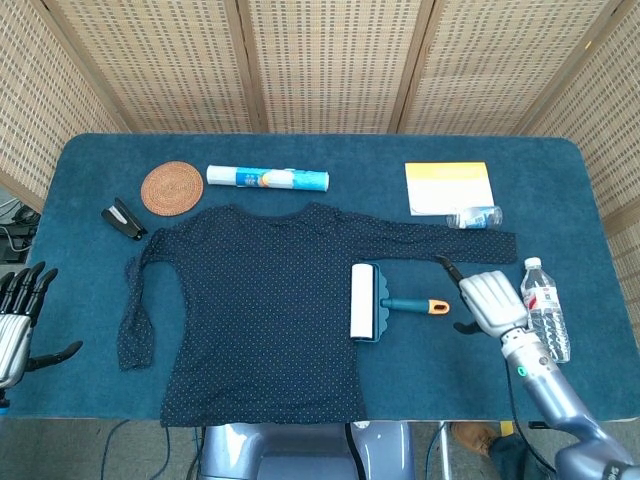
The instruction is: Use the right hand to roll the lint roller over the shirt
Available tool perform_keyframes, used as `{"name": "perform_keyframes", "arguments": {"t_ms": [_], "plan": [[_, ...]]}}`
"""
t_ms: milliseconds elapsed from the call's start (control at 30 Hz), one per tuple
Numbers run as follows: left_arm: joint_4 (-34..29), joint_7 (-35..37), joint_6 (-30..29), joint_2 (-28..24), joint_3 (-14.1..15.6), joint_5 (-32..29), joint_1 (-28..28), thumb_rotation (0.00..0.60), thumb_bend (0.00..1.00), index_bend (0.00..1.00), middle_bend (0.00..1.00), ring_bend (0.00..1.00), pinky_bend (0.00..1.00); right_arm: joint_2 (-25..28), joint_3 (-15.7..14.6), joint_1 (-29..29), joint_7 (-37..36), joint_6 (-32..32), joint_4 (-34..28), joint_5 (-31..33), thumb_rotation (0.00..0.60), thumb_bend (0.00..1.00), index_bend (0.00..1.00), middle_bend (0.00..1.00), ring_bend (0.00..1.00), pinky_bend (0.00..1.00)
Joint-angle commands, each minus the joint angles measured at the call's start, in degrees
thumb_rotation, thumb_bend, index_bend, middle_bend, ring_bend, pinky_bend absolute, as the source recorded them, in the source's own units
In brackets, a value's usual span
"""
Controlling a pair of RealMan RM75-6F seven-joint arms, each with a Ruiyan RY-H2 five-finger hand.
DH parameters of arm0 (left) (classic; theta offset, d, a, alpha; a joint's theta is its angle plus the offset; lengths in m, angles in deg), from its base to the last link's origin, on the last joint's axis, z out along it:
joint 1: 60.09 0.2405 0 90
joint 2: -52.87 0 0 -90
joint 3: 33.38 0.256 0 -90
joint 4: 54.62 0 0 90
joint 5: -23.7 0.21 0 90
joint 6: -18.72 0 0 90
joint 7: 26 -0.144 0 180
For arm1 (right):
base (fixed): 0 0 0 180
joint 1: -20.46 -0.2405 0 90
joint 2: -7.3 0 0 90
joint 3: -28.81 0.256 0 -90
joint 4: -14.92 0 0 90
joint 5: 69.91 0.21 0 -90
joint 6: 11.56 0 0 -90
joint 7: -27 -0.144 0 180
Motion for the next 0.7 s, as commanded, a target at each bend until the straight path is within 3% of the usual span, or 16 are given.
{"name": "perform_keyframes", "arguments": {"t_ms": [33,167,267,467,700], "plan": [[0.29,-0.19,1.02,0.24,-0.14,-0.99,-0.30,0.600,0.00,0.00,0.00,0.00,0.00,-7.21,1.85,-6.88,12.49,-2.83,0.38,11.20,0.600,0.02,0.18,1.00,1.00,1.00],[0.33,-0.05,1.87,0.21,-0.35,-1.93,-0.55,0.600,0.00,0.00,0.00,0.00,0.00,-11.83,2.04,-10.00,18.44,-1.20,1.08,18.97,0.600,0.10,0.33,1.00,1.00,1.00],[0.39,0.13,2.26,0.18,-0.40,-2.23,-0.70,0.600,0.00,0.00,0.00,0.00,0.00,-13.98,1.63,-11.94,21.67,-0.23,1.74,22.74,0.600,0.19,0.38,1.00,1.00,1.00],[0.28,0.61,2.57,0.01,-0.34,-2.27,-0.86,0.600,0.00,0.00,0.00,0.00,0.00,-17.08,0.30,-14.49,25.58,2.00,3.75,27.85,0.600,0.26,0.39,1.00,1.00,1.00],[0.05,1.59,1.83,-0.25,-0.18,-1.40,-0.75,0.600,0.00,0.00,0.00,0.00,0.00,-19.41,-1.77,-15.07,25.55,3.39,6.29,28.40,0.600,0.35,0.40,1.00,1.00,1.00]]}}
